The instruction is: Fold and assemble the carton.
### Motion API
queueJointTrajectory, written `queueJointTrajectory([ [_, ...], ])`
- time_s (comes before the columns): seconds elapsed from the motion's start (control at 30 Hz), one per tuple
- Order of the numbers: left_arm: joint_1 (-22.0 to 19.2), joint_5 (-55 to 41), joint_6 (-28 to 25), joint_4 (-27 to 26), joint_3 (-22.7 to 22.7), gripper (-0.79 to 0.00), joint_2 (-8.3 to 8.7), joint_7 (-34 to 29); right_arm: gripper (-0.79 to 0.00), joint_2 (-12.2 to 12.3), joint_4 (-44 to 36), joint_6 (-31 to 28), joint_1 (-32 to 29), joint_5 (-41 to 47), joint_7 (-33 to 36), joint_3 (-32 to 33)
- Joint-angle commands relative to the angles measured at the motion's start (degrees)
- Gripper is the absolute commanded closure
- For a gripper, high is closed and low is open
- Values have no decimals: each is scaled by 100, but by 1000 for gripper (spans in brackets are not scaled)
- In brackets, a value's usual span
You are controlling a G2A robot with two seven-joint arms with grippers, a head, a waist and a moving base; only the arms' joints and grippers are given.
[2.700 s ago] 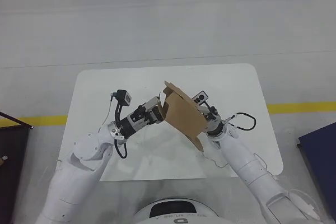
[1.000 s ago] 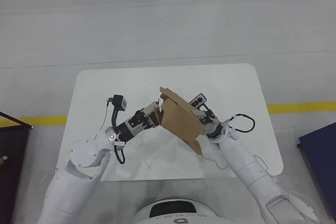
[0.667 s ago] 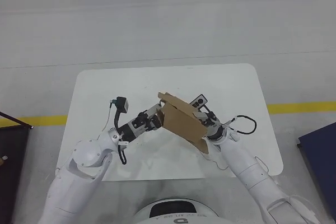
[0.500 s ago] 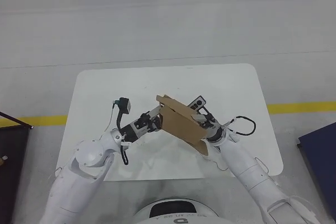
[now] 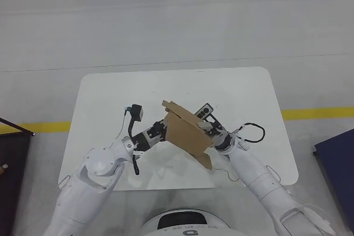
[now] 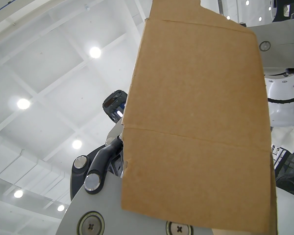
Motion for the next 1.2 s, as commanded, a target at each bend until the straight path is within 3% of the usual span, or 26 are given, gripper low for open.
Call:
queueJointTrajectory([
  [0.0,-3,16,7,5,5,-785,0,-6,0,-8,4,-15,3,-3,0,-18],
  [0.2,57,-76,-117,-103,-111,-785,6,69,0,-11,2,-51,4,-46,0,-18],
  [0.53,671,-655,-449,-284,-1160,-785,108,183,0,-15,-13,-12,-13,-10,-37,-25],
  [0.77,973,-834,-573,-333,-1582,-785,144,178,0,-242,428,2091,-32,1902,-301,-425],
  [0.97,1047,-931,-608,-209,-1567,-785,139,123,0,-417,563,2847,113,3171,-969,-850],
  [1.17,949,-1042,-589,5,-1504,-785,122,145,0,-424,119,3508,62,4108,-1629,-1033],
])
